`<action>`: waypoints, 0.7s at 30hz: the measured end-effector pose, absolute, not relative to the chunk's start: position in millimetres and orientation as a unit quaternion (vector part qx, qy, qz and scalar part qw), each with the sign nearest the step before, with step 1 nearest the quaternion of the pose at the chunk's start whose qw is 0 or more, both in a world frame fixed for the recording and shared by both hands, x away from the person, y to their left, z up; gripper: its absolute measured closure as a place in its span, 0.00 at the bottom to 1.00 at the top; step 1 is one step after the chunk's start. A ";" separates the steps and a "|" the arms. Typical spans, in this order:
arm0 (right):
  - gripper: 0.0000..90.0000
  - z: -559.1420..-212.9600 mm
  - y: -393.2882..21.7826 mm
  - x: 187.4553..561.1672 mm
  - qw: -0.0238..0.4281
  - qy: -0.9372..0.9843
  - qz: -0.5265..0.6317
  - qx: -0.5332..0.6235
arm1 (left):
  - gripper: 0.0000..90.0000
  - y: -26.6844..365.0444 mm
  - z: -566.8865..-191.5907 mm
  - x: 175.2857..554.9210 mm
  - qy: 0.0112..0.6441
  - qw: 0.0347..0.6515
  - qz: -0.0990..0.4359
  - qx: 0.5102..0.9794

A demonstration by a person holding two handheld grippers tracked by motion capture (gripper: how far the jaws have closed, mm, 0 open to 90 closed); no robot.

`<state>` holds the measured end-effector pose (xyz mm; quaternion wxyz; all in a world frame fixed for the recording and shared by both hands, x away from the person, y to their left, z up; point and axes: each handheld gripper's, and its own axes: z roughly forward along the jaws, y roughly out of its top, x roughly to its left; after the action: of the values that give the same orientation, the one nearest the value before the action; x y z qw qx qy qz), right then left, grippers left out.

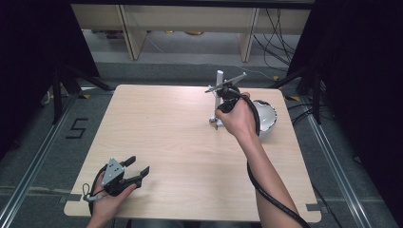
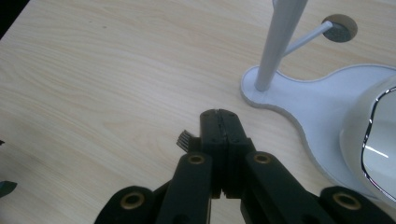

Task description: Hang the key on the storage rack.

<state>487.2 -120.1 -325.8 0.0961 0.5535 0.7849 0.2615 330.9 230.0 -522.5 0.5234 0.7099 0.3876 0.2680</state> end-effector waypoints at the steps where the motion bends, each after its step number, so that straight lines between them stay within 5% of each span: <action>1: 1.00 -324.5 -118.6 487.7 0.098 0.783 0.265 0.554 | 0.34 229.8 -523.0 331.6 0.386 0.527 0.267 0.708; 21: 1.00 -309.4 -101.8 505.2 0.139 0.792 0.318 0.502 | 0.34 230.9 -522.5 331.4 0.389 0.525 0.265 0.709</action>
<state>505.2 -101.8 -309.4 0.1386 0.5024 0.7919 0.3183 331.4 230.9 -522.5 0.5254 0.7086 0.3894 0.2649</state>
